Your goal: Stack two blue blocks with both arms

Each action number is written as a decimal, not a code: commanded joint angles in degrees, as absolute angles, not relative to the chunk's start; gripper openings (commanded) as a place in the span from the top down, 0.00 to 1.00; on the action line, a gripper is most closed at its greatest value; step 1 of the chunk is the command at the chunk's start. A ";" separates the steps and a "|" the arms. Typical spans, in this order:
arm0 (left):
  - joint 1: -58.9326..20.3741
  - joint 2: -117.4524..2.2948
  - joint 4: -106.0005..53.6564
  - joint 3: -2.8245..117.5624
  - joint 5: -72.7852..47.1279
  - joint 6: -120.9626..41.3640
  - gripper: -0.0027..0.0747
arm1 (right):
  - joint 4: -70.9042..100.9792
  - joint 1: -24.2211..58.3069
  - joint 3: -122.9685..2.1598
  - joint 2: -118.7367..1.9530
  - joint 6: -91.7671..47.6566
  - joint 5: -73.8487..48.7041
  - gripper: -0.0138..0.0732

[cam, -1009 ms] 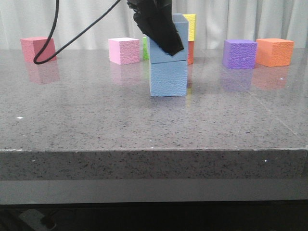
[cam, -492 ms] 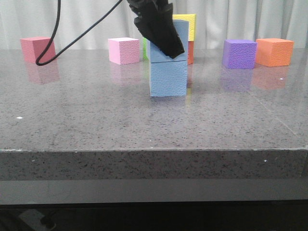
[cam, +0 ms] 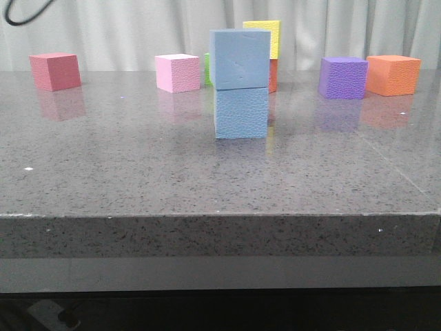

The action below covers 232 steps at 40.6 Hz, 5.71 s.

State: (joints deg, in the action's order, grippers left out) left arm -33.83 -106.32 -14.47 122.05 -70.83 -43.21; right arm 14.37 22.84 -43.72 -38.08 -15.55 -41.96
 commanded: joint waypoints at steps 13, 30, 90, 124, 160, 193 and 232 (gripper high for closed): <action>-34.30 -95.31 -14.25 123.07 -73.00 -16.73 0.38 | 15.11 22.45 -45.22 -38.08 -16.04 -38.55 0.16; -34.40 -80.70 -13.24 102.13 -71.07 -8.14 0.40 | 15.16 22.45 -45.22 -38.08 -16.04 -38.54 0.16; -31.96 -40.79 -8.70 49.63 -51.34 -8.14 0.99 | 15.11 22.45 -45.22 -38.08 -16.04 -41.14 0.99; -3.92 1.51 -9.22 0.00 3.59 -8.14 0.99 | 15.11 22.45 -45.22 -38.08 -16.04 -41.14 0.99; -4.03 1.41 -1.79 -0.44 2.87 3.63 0.99 | 15.11 22.45 -45.22 -38.08 -16.04 -41.11 0.99; -4.03 1.29 -1.79 -0.44 5.29 3.63 0.99 | 15.11 22.45 -45.22 -38.08 -16.04 -41.11 0.99; -4.03 1.29 -1.79 -0.44 5.29 3.63 0.99 | 12.16 1.32 0.00 -0.02 -16.04 0.49 0.99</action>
State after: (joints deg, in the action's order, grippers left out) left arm -3.54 0.27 -1.89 -0.36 0.30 3.01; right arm 12.44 2.50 -0.93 -1.76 -15.55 -5.43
